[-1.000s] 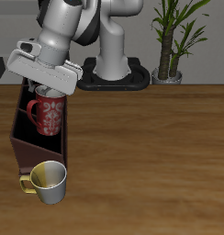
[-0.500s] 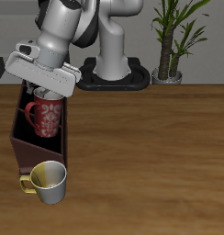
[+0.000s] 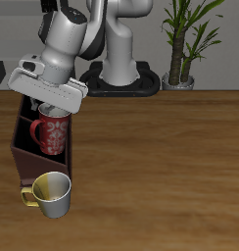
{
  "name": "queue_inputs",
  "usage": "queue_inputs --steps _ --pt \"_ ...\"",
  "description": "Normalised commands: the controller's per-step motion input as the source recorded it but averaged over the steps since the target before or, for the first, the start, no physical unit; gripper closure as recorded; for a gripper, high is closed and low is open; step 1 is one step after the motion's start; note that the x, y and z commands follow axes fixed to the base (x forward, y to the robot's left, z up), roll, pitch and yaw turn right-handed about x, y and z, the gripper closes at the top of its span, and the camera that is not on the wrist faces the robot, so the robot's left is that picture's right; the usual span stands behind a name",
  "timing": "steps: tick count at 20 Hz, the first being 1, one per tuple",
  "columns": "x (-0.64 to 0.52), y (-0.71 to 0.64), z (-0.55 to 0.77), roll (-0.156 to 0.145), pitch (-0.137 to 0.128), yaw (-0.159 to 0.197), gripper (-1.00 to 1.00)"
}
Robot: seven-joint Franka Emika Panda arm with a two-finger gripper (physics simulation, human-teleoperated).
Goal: Place the black book into the right desk caddy's front compartment and place the yellow book into the right desk caddy's right compartment and place the red mug into the right desk caddy's left compartment
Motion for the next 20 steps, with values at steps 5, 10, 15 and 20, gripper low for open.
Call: queue_inputs --steps 5,10,15,20 --pt "0.01 -0.14 -0.22 -0.032 0.034 0.003 1.0" --pt "0.02 -0.22 -0.15 -0.055 0.039 -0.007 1.0" --pt "0.07 -0.18 -0.22 -0.05 0.071 -0.011 1.0" --pt "0.08 -0.11 -0.27 -0.055 0.07 -0.009 -1.0"
